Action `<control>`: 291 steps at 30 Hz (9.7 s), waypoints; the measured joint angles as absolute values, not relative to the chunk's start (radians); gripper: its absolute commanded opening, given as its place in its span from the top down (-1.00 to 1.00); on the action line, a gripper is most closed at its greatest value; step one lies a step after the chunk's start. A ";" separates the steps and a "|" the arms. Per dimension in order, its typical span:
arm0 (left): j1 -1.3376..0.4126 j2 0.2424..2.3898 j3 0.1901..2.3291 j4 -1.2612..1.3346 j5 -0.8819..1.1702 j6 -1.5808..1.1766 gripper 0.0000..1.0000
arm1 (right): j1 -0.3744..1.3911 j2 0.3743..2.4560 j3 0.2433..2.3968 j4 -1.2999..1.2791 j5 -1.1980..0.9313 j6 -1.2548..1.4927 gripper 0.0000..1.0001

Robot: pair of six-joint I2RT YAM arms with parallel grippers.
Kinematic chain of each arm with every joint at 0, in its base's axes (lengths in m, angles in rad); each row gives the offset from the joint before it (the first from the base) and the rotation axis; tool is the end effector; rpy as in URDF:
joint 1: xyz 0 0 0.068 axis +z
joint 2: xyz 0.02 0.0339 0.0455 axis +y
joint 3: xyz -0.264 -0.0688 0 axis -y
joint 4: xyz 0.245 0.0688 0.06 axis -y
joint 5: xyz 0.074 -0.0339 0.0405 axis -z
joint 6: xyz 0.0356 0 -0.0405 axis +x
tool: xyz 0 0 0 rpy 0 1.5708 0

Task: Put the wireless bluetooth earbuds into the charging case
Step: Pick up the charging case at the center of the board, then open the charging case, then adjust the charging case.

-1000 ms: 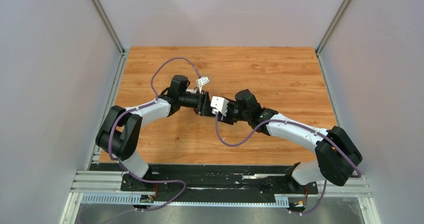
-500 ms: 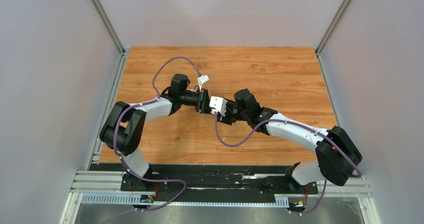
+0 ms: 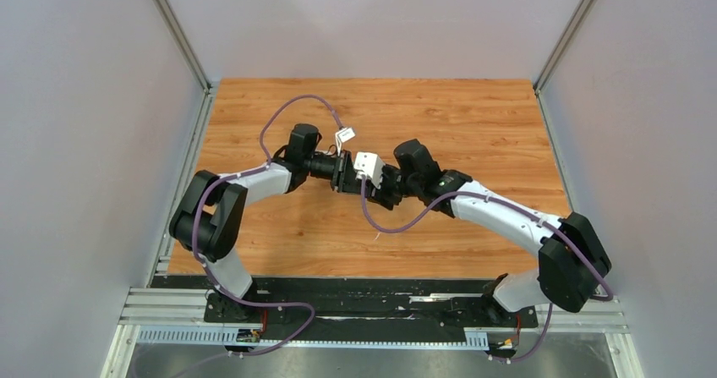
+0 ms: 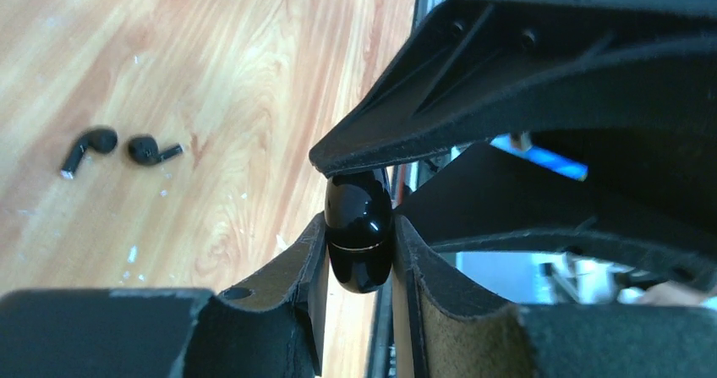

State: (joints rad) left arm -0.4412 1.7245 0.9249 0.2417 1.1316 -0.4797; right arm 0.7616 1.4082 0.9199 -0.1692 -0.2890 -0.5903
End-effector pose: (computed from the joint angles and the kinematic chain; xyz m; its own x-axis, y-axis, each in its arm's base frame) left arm 0.3026 -0.1785 0.1933 -0.8289 0.1744 -0.5315 0.5561 0.1545 -0.8166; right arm 0.2154 0.2194 0.2460 0.0916 -0.6499 -0.7545 -0.9313 0.2123 -0.2959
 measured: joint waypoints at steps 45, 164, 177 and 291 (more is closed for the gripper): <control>-0.447 1.381 1.041 -0.064 1.019 0.255 1.00 | 0.490 1.601 1.467 -0.618 -0.949 -0.519 0.22; -0.353 1.644 1.463 -0.554 1.034 -0.150 0.07 | 0.622 1.571 1.449 -0.521 -0.612 -0.985 1.00; -0.347 1.654 1.464 -0.556 1.050 -0.152 0.17 | 0.628 1.571 1.449 -0.521 -0.612 -0.989 1.00; -0.265 1.583 1.454 -0.693 1.114 0.110 1.00 | 0.430 1.761 1.216 -0.603 -0.769 -0.875 0.28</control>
State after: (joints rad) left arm -0.2646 1.5829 1.4540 -0.6926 1.1141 0.1104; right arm 0.4297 1.7611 1.2163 -0.6029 -0.7692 -0.8753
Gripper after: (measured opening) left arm 0.313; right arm 0.353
